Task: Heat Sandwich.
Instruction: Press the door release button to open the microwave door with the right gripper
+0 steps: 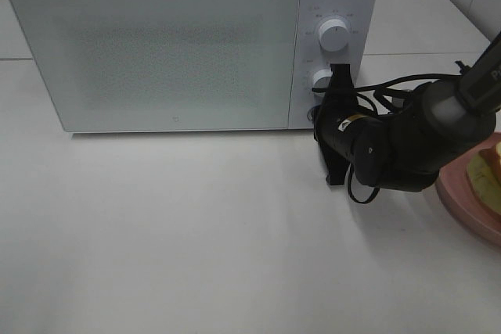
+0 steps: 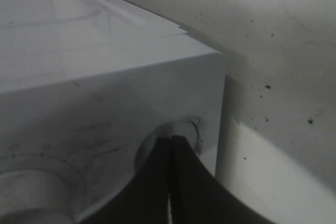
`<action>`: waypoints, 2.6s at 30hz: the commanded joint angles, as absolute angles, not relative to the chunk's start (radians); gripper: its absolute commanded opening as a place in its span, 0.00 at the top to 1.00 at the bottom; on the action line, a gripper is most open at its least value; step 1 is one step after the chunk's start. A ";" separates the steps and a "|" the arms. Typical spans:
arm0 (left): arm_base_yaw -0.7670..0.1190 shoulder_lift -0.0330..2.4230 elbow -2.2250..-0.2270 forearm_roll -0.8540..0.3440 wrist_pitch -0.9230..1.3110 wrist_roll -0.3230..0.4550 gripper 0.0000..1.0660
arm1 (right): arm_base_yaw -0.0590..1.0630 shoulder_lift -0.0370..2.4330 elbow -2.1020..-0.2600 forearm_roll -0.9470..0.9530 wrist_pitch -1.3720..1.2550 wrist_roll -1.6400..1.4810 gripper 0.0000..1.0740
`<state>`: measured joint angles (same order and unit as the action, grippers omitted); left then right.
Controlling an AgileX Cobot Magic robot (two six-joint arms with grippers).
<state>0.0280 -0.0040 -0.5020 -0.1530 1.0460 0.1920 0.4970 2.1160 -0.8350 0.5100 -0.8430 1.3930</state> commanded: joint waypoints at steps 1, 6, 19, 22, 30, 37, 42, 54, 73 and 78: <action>0.024 -0.031 -0.499 -0.158 1.035 0.195 0.05 | 0.492 2.094 -0.856 0.508 -0.964 1.388 0.99; 0.024 -0.031 -0.499 -0.158 1.035 0.195 0.05 | 0.492 2.118 -0.914 0.508 -0.970 1.376 0.99; 0.024 -0.031 -0.499 -0.158 1.035 0.195 0.05 | 0.489 2.145 -1.002 0.607 -1.149 1.277 1.00; 0.024 -0.031 -0.499 -0.158 1.035 0.195 0.05 | 0.489 2.145 -1.002 0.611 -1.162 1.277 1.00; 0.024 -0.031 -0.499 -0.158 1.035 0.195 0.05 | 0.489 2.145 -1.002 0.591 -1.157 1.276 0.99; 0.024 -0.031 -0.499 -0.158 1.035 0.195 0.05 | 0.489 2.145 -1.001 0.587 -1.103 1.277 0.99; 0.024 -0.031 -0.499 -0.158 1.035 0.195 0.05 | 0.489 2.145 -1.001 0.587 -1.077 1.277 0.99; 0.024 -0.031 -0.499 -0.158 1.035 0.195 0.05 | 0.489 2.145 -1.000 0.584 -1.011 1.277 1.00; 0.024 -0.031 -0.499 -0.158 1.035 0.195 0.05 | 0.489 2.110 -0.947 0.544 -0.832 1.257 0.99; 0.024 -0.031 -0.499 -0.158 1.035 0.195 0.05 | 0.489 2.049 -0.880 0.550 -0.739 1.215 0.99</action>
<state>0.0280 -0.0040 -0.5020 -0.1530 1.0460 0.1920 0.4950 2.0770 -0.8740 0.5790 -0.7110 1.2380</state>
